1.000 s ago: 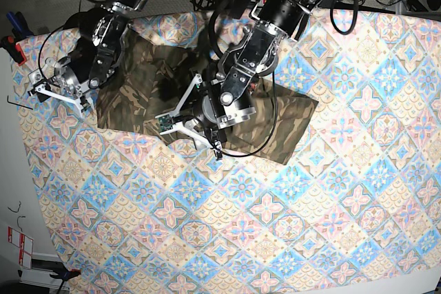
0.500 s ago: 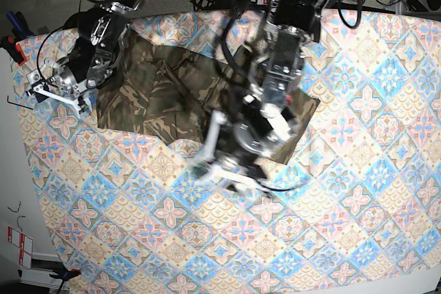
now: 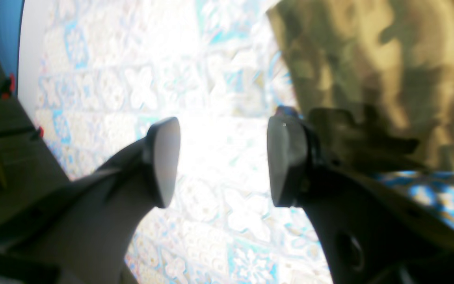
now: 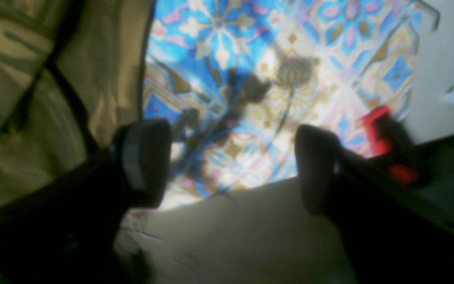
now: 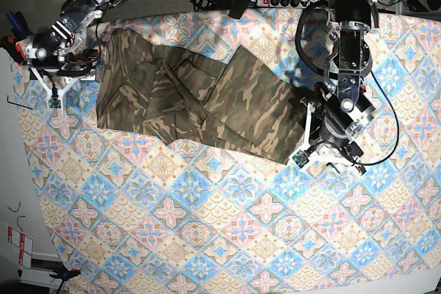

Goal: Fold the T-shirt properly

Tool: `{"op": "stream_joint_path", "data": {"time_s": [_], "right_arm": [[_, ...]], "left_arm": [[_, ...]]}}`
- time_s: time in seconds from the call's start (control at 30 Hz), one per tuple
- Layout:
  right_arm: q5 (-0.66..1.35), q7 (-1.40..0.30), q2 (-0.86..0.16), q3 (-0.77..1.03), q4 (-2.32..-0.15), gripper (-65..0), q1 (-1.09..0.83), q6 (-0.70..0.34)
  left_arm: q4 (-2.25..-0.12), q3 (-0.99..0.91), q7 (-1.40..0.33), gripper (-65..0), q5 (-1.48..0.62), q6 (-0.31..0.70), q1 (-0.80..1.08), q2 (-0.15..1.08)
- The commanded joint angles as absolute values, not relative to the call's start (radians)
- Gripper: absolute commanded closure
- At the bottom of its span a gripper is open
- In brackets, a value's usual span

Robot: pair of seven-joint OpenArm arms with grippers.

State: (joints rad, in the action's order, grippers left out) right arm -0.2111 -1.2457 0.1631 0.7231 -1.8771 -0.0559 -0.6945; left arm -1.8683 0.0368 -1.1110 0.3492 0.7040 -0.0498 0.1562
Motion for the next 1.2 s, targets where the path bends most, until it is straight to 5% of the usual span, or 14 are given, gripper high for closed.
{"op": "stream_joint_path", "data": {"time_s": [0.0, 0.5, 0.9, 1.17], "right_arm": [[-0.15, -1.23, 0.157, 0.73, -1.888, -48.3, -0.048, -0.698], [0.332, -1.168, 0.053, 0.822, -1.547, -48.8, -0.074, -0.698], [0.348, -1.121, 0.015, 0.809, -1.305, -48.7, -0.073, -0.698], [0.349, -1.121, 0.102, 0.573, -1.308, -48.7, -0.104, -0.698]], "left_arm": [[-1.883, 0.033, -1.102, -35.0, 0.352, 0.698, -0.059, 0.16], [-1.883, 0.035, -1.104, -35.0, 0.361, 0.698, -0.053, 0.162], [-1.883, 0.038, -1.104, -35.0, 0.361, 0.698, -0.058, 0.162], [-1.883, 0.035, -1.104, -35.1, 0.361, 0.698, -0.061, 0.162]]}}
